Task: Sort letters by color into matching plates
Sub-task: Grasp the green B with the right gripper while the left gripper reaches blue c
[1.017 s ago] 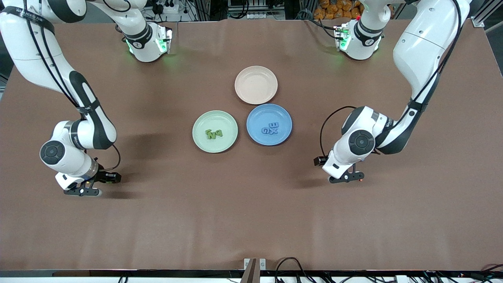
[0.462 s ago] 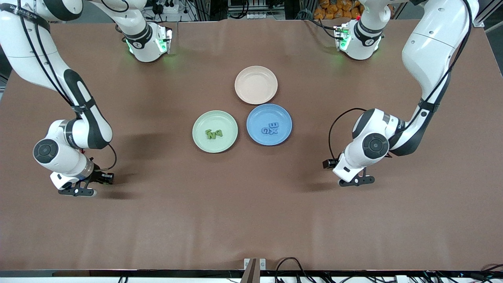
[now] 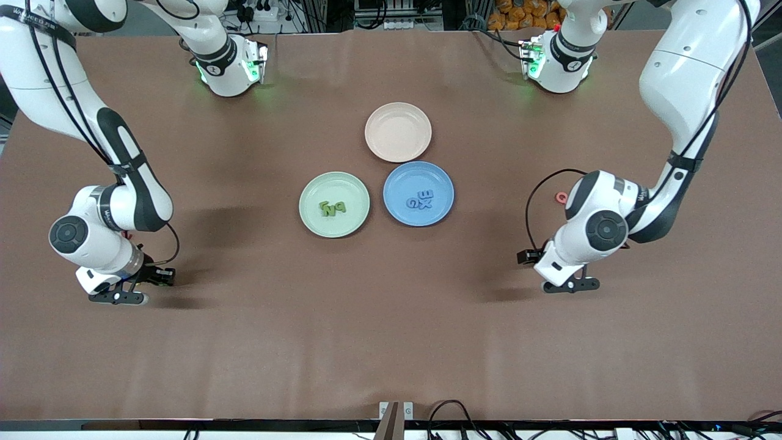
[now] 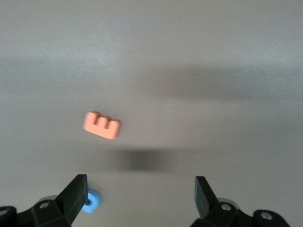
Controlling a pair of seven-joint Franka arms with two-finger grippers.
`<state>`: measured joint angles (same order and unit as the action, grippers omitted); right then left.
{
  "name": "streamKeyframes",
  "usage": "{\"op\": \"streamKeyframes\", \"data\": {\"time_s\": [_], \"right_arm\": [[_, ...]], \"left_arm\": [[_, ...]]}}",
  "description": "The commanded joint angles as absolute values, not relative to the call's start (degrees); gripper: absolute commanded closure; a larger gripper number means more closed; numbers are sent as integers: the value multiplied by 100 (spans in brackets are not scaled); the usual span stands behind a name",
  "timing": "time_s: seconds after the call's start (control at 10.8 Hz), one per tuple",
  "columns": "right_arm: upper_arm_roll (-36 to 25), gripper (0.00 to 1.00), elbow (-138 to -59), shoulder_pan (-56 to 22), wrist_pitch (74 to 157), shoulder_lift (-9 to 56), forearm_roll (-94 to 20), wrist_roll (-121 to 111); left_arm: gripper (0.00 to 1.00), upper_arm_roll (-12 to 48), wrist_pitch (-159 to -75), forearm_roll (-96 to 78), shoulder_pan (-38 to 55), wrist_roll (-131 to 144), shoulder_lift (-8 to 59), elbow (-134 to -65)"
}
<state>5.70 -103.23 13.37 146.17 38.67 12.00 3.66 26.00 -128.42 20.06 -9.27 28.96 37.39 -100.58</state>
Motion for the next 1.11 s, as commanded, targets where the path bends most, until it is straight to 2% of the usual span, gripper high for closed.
{"op": "streamKeyframes", "data": {"time_s": [0.0, 0.28, 0.46, 0.65, 1.02], "right_arm": [[677, 68, -10573, 1258, 14564, 3490, 1222, 657], [668, 68, -10573, 854, 13776, 3192, 837, 940], [650, 68, -10573, 564, 13256, 2954, 590, 949], [642, 68, -10573, 318, 12834, 2717, 265, 949], [563, 68, -10573, -297, 12016, 2260, -349, 958]], "left_arm": [[0, 2663, -12779, 2144, -1352, 2164, 3648, -10221], [0, 2707, -12814, 2136, -1564, 2083, 3464, -10554], [0, 2707, -12963, 2136, -1686, 2092, 3131, -11054], [0, 2786, -13244, 2136, -1758, 2092, 2831, -11521], [0, 2786, -14123, 2145, -1995, 2039, 2733, -12049]]}}
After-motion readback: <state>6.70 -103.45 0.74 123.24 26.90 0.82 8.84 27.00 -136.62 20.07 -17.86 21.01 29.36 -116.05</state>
